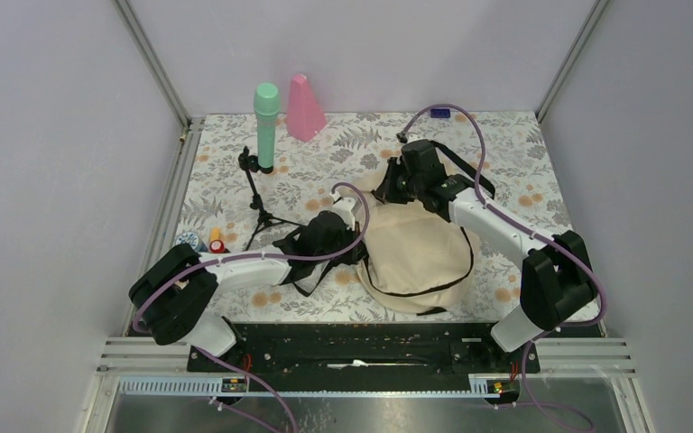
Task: Pack the student bag
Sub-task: Unzip the student bag at the center of the board.
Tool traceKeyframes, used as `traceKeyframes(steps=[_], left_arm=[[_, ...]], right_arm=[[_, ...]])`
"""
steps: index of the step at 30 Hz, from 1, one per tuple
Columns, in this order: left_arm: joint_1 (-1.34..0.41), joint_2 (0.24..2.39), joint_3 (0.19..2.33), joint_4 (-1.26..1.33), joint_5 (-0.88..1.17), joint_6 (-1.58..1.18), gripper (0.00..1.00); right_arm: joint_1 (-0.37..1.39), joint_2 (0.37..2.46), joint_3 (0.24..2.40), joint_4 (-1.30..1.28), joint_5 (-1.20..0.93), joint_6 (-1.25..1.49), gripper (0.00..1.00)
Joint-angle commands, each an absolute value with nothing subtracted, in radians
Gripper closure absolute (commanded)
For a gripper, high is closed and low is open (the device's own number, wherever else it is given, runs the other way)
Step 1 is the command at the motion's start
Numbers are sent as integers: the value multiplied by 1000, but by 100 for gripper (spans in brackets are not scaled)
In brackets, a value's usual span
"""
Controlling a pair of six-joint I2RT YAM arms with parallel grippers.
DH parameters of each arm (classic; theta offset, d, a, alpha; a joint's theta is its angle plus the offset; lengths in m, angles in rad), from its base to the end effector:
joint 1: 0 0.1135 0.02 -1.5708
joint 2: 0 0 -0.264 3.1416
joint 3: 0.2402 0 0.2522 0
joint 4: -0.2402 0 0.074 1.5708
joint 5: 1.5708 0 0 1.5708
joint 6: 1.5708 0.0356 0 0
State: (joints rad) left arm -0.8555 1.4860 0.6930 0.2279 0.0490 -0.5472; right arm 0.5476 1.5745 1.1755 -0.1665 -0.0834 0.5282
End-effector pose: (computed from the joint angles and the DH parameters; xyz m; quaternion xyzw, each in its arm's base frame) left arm 0.1986 -0.2312 0.1855 0.1462 0.8637 -0.3273 0.3542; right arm 0.3079 0.1912 0.2790 -0.0286 0.8753 0.2780 0.3946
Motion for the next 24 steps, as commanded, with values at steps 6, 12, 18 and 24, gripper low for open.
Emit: traceKeyframes(steps=[6,12,18,24], left_arm=[[-888,1480,730,361,114,-568,100],[-898,1495,779,386,135,-571,100],[-907,1469,776,376,137,-560,100],[-911,1424,738,446,148,-590,100]], right_arm=[[597,1564,1232,-70,-145,532,100],[643,1587,1232,-85,-153,488,100],[659,1619,1259,-139,-166,389,100],[677,1633,1259,-132,-176,346,100]])
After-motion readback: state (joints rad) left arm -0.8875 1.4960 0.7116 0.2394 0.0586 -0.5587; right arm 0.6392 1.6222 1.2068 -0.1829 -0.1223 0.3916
